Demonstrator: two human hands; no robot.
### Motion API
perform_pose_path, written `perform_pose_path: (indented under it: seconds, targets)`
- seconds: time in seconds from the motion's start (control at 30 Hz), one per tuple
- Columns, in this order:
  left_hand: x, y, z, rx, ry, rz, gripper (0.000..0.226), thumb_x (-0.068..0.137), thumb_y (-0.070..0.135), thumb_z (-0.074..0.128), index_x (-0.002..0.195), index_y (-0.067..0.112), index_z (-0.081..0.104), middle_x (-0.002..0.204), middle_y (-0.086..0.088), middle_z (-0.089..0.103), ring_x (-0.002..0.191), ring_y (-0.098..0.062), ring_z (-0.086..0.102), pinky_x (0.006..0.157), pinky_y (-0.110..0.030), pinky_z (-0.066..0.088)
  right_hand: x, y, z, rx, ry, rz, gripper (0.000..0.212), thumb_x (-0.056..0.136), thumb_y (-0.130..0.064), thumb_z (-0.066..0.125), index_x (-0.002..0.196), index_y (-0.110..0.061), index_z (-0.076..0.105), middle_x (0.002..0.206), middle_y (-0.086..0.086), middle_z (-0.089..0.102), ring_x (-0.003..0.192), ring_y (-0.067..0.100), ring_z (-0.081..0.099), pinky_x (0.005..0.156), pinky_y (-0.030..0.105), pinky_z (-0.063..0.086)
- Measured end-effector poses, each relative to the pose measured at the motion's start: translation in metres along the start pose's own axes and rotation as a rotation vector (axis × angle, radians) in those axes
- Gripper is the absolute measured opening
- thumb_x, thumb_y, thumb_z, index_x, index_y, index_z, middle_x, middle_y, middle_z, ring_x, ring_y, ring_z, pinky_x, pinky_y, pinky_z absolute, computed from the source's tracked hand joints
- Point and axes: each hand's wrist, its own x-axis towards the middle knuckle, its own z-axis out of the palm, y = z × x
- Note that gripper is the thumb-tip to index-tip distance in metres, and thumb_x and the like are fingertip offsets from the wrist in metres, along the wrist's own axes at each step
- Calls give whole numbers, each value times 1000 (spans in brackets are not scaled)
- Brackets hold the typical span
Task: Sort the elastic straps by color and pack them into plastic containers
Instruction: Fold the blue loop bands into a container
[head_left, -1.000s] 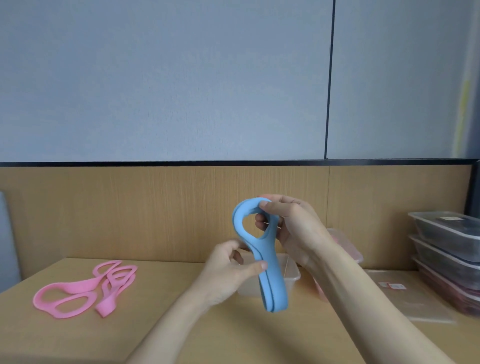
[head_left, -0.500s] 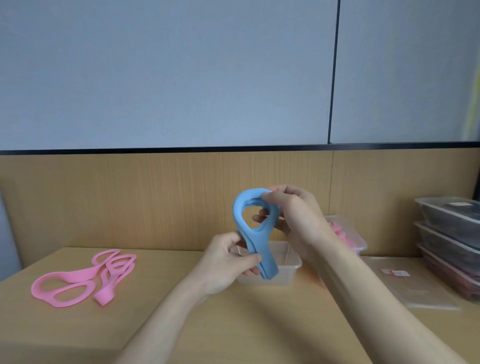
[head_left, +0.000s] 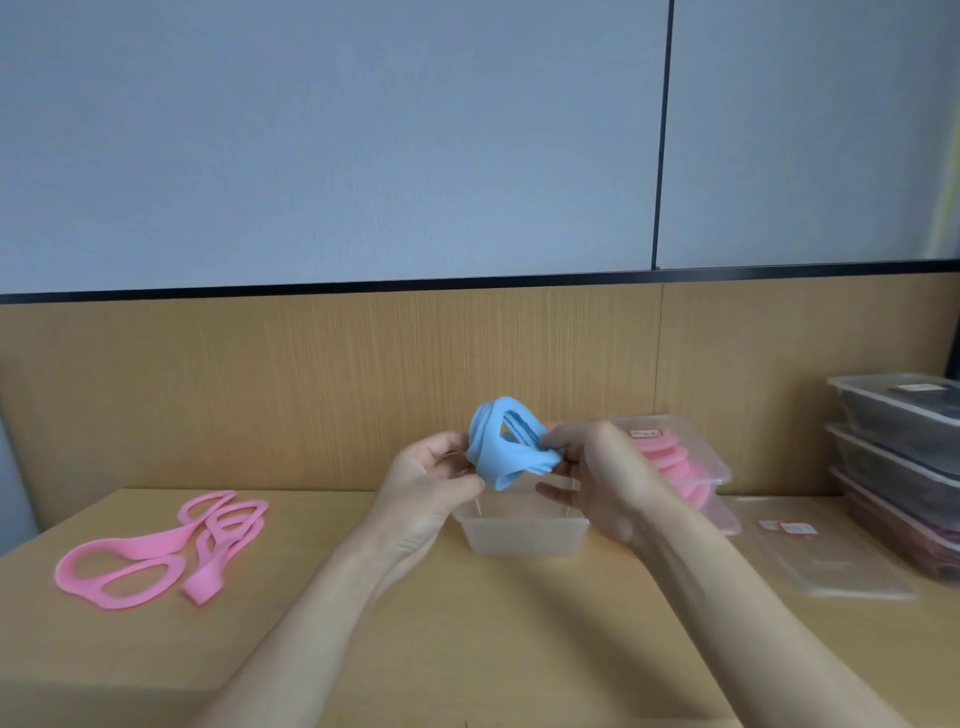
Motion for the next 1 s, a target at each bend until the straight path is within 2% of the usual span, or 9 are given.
perform_pose_path:
  seconds: [0.13, 0.27, 0.37, 0.43, 0.5, 0.63, 0.73, 0.83, 1.0]
  targets:
    - [6, -10, 2, -181, -32, -74, 47, 69, -10, 64, 117, -5, 65, 112, -23, 71, 106, -26, 66, 112, -41, 41, -1, 13, 2, -17, -17, -35, 19, 88, -15, 58, 98, -11, 73, 88, 0, 68, 86, 15, 61, 79, 35, 50]
    - [14, -17, 0, -335, -30, -108, 55, 69, -16, 58, 124, -17, 55, 133, -36, 57, 127, -40, 57, 118, -45, 37, 1, 21, 1, -94, -4, -48, 25, 89, -21, 62, 113, -19, 69, 107, 3, 72, 102, 23, 66, 83, 40, 52]
    - [24, -20, -2, -346, 11, -118, 43, 76, -26, 47, 116, -17, 57, 120, -34, 63, 116, -37, 65, 107, -39, 49, 3, 20, 0, -14, -66, -52, 26, 90, -12, 63, 116, -12, 65, 106, 11, 76, 87, 28, 75, 75, 39, 61]
    - [30, -22, -3, -270, 39, -116, 39, 79, -30, 40, 105, -12, 63, 108, -26, 69, 101, -28, 71, 88, -30, 59, 8, 19, -2, 23, -20, -92, 27, 89, -1, 62, 115, -5, 61, 96, 15, 77, 76, 26, 75, 68, 34, 60]
    - [34, -22, -2, -172, 52, -132, 42, 80, -31, 40, 104, -7, 66, 103, -21, 73, 95, -24, 73, 79, -26, 59, 14, 21, -3, 33, 49, -118, 27, 88, 4, 62, 114, -3, 59, 93, 17, 77, 76, 28, 75, 65, 33, 59]
    - [43, -24, 6, 96, 72, -133, 43, 85, -20, 49, 118, 2, 65, 113, -15, 74, 107, -27, 71, 95, -38, 57, 29, 28, -2, 22, 164, -138, 22, 88, -2, 65, 109, -5, 59, 94, 18, 76, 80, 29, 75, 63, 34, 61]
    - [46, -22, 7, 54, 53, -181, 52, 74, 1, 53, 125, 8, 60, 115, -14, 74, 107, -27, 71, 99, -44, 55, 41, 37, -3, -129, 292, -161, 19, 87, -9, 69, 104, -14, 61, 101, 15, 73, 86, 27, 74, 74, 44, 64]
    - [50, -24, 8, 109, 17, -187, 49, 78, 11, 58, 126, 20, 55, 119, -9, 72, 107, -25, 71, 97, -43, 55, 48, 43, -1, -224, 345, -182, 19, 84, -12, 69, 100, -20, 60, 100, 8, 71, 89, 25, 73, 83, 50, 61]
    - [62, -33, 9, 592, 36, -61, 39, 98, 5, 52, 119, 35, 38, 117, 5, 60, 85, -13, 62, 67, -23, 50, 53, 46, 1, -455, 344, -219, 21, 83, -11, 67, 98, -21, 57, 92, 1, 67, 78, 15, 68, 70, 35, 59]
